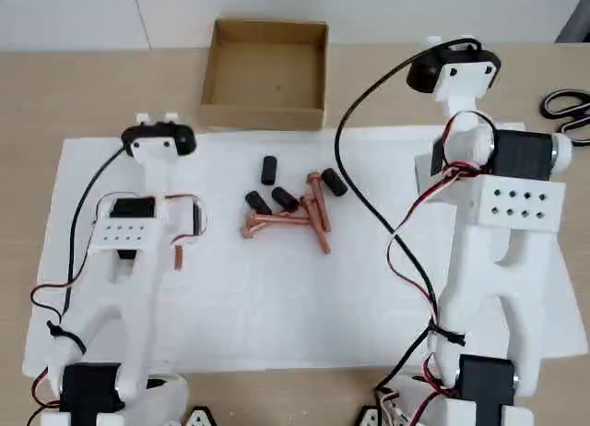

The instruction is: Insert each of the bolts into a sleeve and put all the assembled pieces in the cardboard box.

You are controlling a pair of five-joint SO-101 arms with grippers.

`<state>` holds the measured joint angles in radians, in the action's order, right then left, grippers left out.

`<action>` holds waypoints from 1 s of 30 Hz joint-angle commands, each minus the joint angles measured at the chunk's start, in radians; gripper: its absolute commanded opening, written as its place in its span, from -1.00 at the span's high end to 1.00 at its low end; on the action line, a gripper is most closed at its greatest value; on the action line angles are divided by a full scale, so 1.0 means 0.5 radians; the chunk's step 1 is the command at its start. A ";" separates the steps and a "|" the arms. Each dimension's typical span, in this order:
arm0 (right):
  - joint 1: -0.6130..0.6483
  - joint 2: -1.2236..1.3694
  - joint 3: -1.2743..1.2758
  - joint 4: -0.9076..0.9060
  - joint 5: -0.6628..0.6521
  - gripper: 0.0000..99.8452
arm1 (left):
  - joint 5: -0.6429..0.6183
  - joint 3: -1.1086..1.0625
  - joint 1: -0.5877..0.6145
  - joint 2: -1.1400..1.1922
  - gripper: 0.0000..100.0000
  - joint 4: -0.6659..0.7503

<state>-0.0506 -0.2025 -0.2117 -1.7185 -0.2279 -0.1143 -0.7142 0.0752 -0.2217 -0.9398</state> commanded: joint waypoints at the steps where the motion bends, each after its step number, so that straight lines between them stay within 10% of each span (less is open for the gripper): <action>1: 0.011 -0.091 0.000 -0.011 -0.012 0.99 | 0.021 -0.051 0.018 -0.107 0.83 0.135; 30: 0.014 -0.091 0.000 -0.014 0.046 0.99 | 0.012 -0.063 -0.117 -0.061 0.83 0.218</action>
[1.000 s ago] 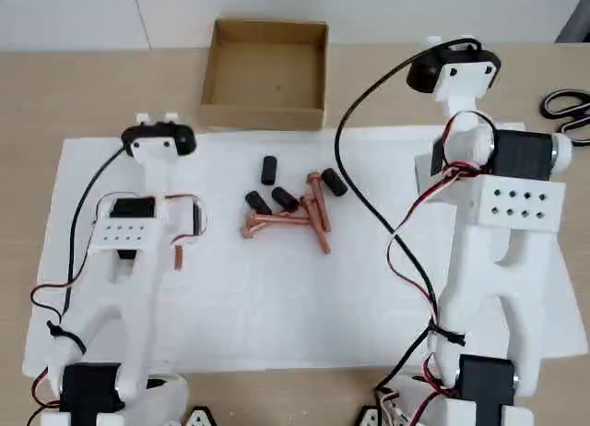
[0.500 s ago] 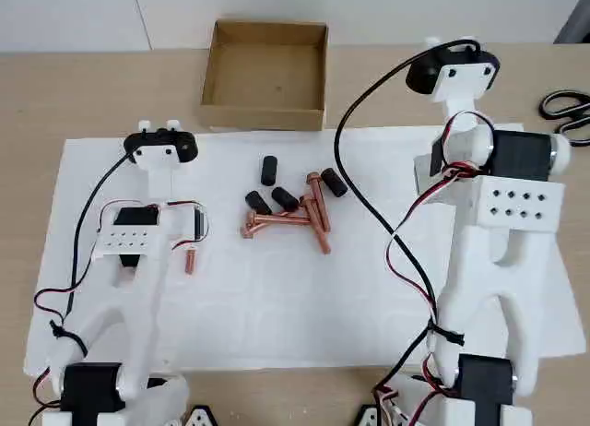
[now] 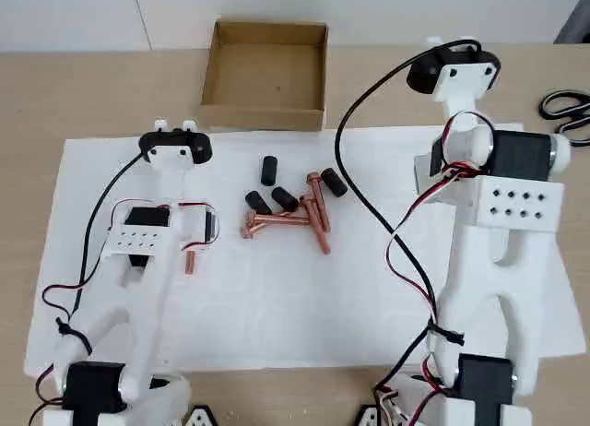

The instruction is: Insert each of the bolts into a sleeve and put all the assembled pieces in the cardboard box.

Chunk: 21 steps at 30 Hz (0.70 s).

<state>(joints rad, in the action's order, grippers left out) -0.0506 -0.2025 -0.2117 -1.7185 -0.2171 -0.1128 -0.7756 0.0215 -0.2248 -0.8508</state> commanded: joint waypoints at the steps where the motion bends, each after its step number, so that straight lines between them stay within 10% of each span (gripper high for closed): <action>1: 0.014 -0.091 0.000 -0.014 0.025 0.99 | 0.009 0.087 -0.009 -0.009 0.83 0.037; 21: 0.014 -0.094 0.003 -0.014 0.025 0.99 | 0.003 0.315 -0.009 0.353 0.83 -0.012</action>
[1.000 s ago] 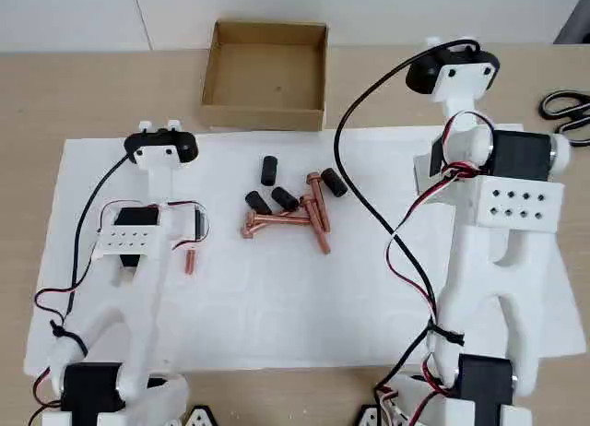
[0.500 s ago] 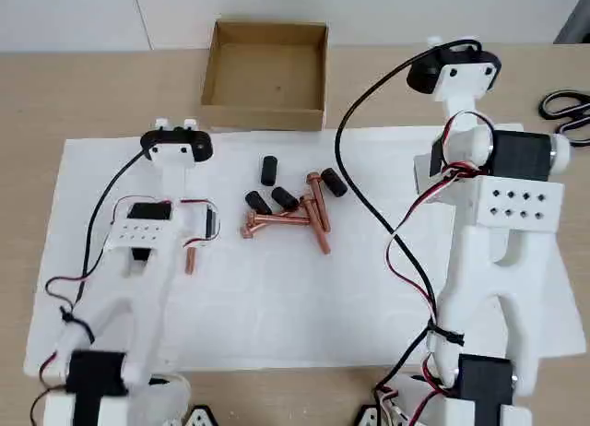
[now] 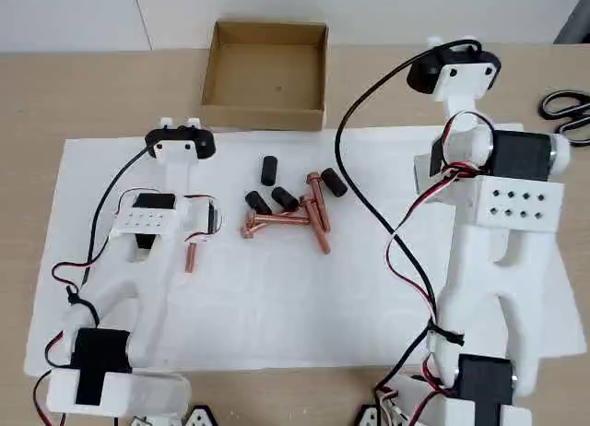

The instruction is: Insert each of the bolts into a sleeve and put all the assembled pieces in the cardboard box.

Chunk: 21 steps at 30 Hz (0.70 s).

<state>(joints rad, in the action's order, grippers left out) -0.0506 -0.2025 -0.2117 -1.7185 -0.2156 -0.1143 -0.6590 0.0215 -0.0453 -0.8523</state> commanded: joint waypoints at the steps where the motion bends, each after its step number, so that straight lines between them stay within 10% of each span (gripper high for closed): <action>1: 0.014 -0.094 0.003 -0.014 0.021 0.99 | 0.006 0.081 -0.009 -0.006 0.83 -0.009; 21: 0.011 -0.094 0.003 -0.014 0.058 0.99 | 0.006 0.213 -0.015 0.169 0.94 -0.120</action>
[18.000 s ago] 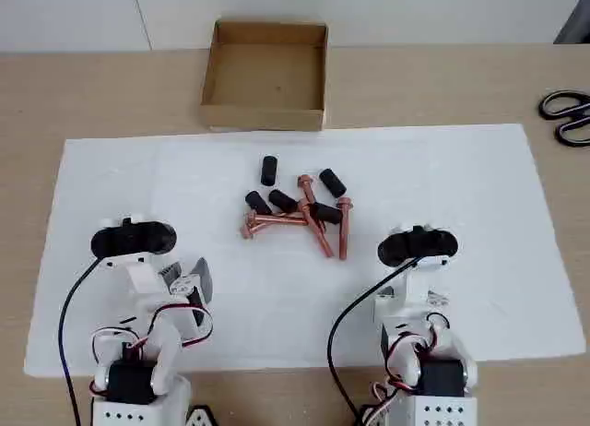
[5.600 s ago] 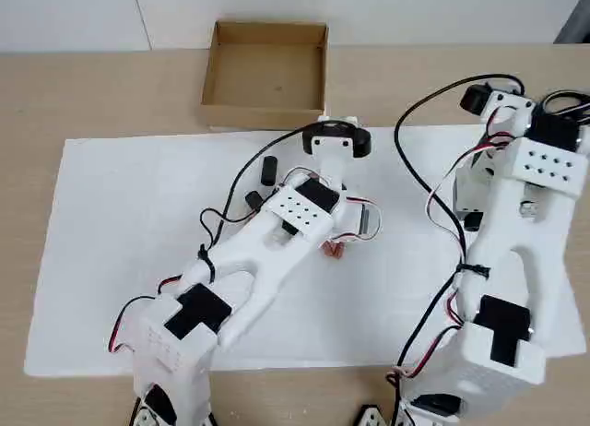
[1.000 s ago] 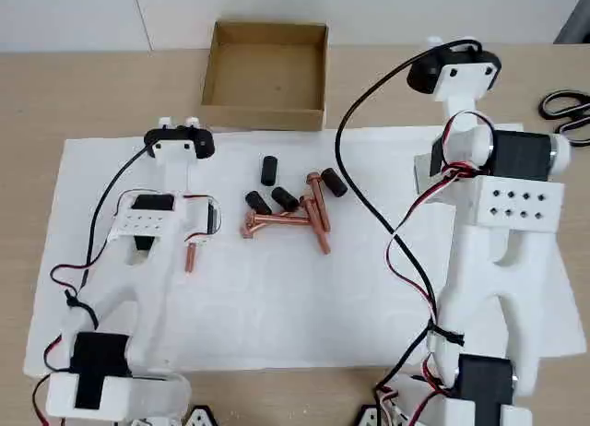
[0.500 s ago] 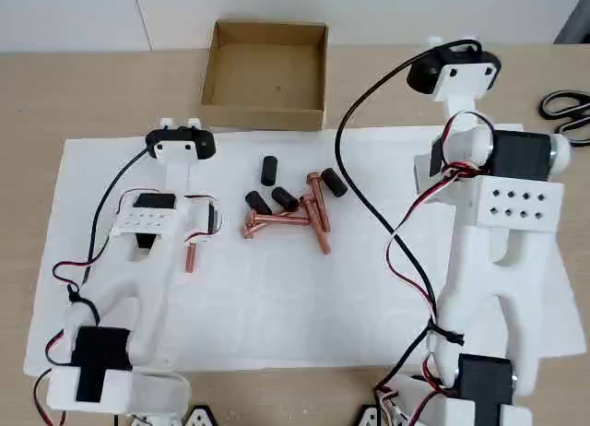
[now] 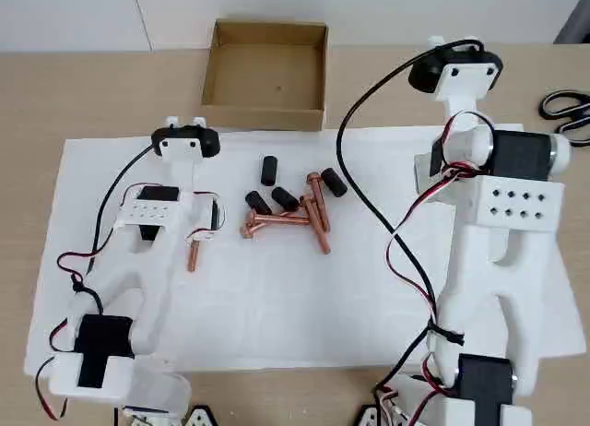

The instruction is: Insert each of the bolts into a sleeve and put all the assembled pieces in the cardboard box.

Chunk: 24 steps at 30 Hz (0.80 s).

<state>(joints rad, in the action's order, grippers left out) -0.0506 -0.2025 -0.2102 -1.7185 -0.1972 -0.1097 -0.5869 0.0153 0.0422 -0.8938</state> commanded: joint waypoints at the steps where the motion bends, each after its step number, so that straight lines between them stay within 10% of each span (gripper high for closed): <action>1: 0.011 -0.094 0.000 -0.014 0.021 0.99 | -0.003 0.087 -0.006 -0.003 0.95 -0.055; 24: 0.014 -0.097 0.000 -0.014 0.012 0.99 | -0.203 0.980 0.003 -0.012 0.99 -0.988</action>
<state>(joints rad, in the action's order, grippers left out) -0.0506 -0.2025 -0.2102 -1.7185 -0.1972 -0.1634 -0.2232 0.0138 0.0499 -1.2866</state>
